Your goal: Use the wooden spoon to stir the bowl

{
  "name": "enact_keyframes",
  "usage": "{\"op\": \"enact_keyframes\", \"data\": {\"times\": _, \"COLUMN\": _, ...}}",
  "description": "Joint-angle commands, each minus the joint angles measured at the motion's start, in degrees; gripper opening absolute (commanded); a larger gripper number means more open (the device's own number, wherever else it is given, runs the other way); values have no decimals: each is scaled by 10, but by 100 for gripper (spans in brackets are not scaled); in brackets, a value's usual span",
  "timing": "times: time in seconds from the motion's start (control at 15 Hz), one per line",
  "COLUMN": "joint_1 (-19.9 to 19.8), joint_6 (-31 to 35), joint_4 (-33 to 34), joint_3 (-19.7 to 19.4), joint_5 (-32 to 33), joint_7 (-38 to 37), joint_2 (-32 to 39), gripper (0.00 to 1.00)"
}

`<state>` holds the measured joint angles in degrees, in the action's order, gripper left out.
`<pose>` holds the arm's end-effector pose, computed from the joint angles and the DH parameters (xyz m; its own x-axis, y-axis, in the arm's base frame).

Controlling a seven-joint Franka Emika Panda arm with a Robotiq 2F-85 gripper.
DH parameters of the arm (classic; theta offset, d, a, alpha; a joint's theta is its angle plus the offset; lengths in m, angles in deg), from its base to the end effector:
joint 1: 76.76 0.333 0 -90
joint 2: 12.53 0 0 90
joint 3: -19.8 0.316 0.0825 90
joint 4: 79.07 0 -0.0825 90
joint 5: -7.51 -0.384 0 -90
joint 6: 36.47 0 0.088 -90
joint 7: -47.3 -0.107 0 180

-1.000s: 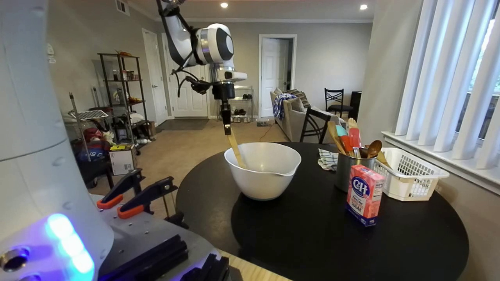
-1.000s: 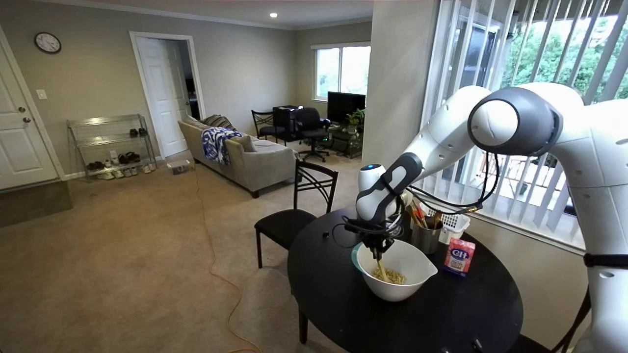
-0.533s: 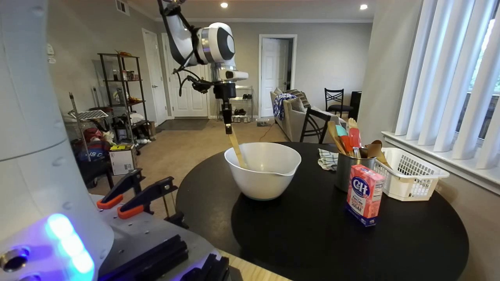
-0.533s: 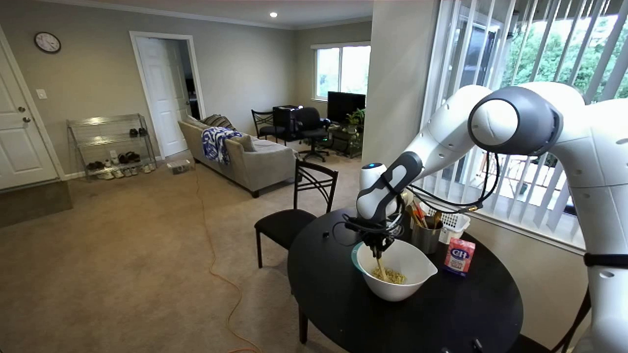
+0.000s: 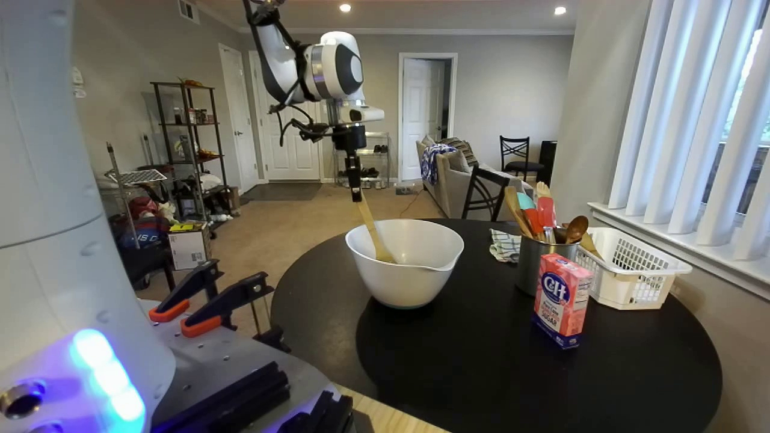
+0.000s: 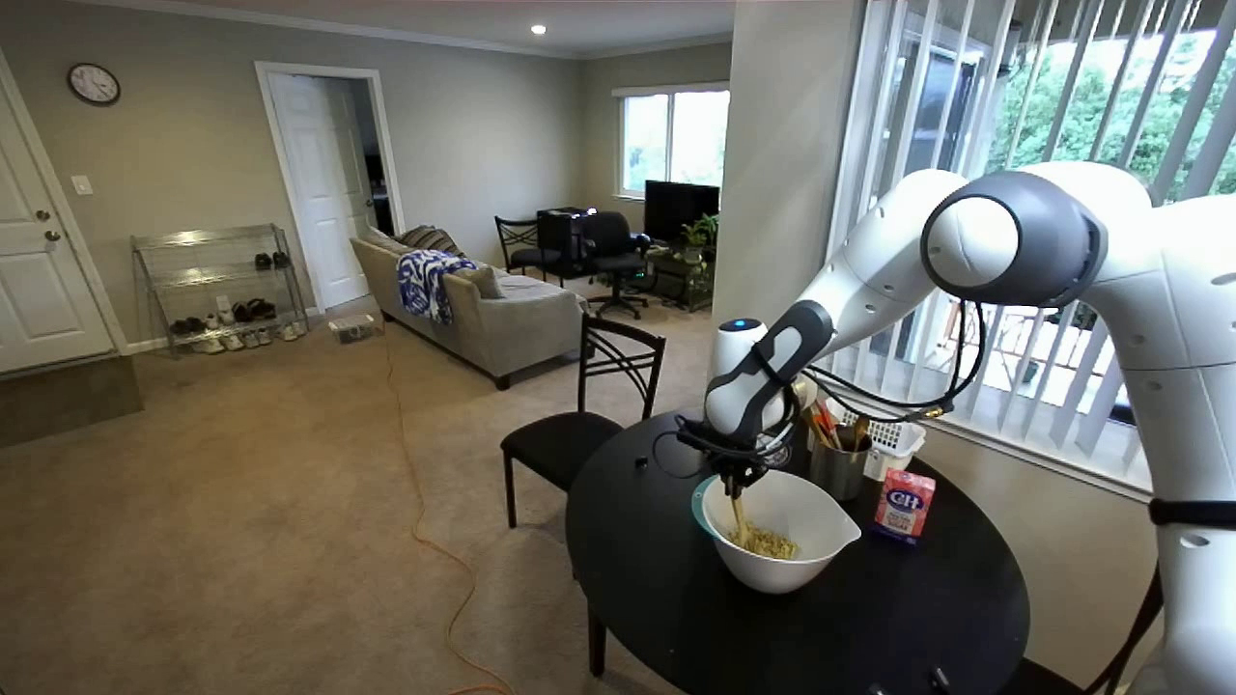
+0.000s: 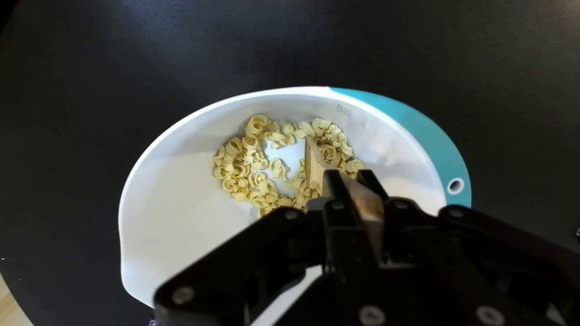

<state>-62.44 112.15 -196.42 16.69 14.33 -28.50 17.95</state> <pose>0.5833 0.1181 0.1769 0.5232 -0.8475 0.0899 -0.8515 -0.5242 0.0141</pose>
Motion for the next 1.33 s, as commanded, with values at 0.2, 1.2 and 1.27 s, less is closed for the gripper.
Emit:
{"op": "enact_keyframes", "data": {"times": 0.2, "joint_1": 26, "joint_6": 54, "joint_4": -32, "joint_3": -42, "joint_5": 4, "joint_7": -51, "joint_2": -12, "gripper": 5}}
{"op": "enact_keyframes", "data": {"times": 1.2, "joint_1": 86, "joint_6": -74, "joint_4": -13, "joint_3": -117, "joint_5": 96, "joint_7": -256, "joint_2": 7, "gripper": 5}}
{"op": "enact_keyframes", "data": {"times": 1.27, "joint_1": 75, "joint_6": -94, "joint_4": -7, "joint_3": -103, "joint_5": 87, "joint_7": -251, "joint_2": 6, "gripper": 5}}
